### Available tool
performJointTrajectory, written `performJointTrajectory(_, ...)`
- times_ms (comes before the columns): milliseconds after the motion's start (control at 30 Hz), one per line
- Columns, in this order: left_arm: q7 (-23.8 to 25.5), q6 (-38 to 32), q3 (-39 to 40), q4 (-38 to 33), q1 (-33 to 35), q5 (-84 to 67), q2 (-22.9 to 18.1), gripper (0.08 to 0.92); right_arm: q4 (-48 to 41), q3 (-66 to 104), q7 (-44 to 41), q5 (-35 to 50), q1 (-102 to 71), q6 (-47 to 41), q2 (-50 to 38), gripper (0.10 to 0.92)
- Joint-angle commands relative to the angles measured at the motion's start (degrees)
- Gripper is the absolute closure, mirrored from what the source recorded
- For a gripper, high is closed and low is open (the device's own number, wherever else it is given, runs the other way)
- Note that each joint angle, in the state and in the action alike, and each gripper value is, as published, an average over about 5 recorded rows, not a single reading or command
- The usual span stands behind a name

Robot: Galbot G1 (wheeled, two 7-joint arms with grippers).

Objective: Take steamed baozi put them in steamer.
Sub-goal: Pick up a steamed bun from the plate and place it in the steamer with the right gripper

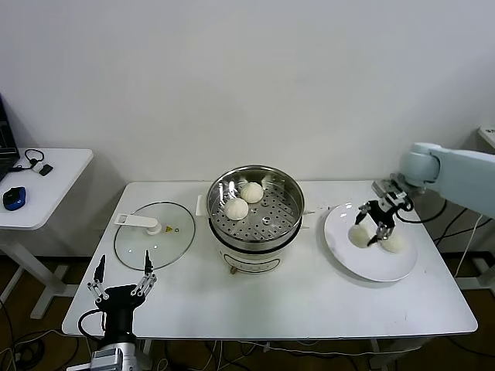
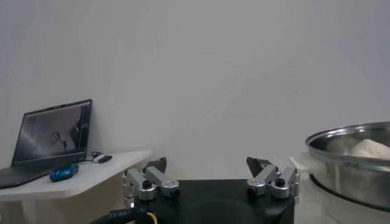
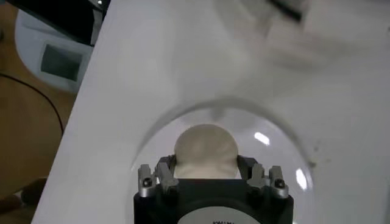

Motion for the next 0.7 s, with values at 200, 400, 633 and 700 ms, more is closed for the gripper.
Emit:
performJointTrajectory(200, -0.07, 0.37, -0.23, -0.65, 0.18, -0.72, 0.26, 0.177, 4.61, -1.25, -0.12, 6.9, 15.09, 2.85, 12.5, 0.347)
performJointTrajectory(400, -0.19, 0.29, -0.51, -1.07, 0.54, -1.14, 0.48, 0.177, 4.45, -0.67, 0.57, 6.34, 16.25, 6.01, 16.84, 0.347)
performJointTrajectory(633, -0.3, 0.41, -0.65, -1.22, 0.5, -1.4, 0.6, 0.177, 6.9, -1.01, 4.19, 0.72, 15.35, 12.33, 19.12, 0.347)
performJointTrajectory(700, -0.35, 0.42, -0.59, -1.22, 0.59, -1.41, 0.56, 0.177, 7.18, -1.04, 5.69, -2.22, 14.77, 15.46, 19.7, 0.347)
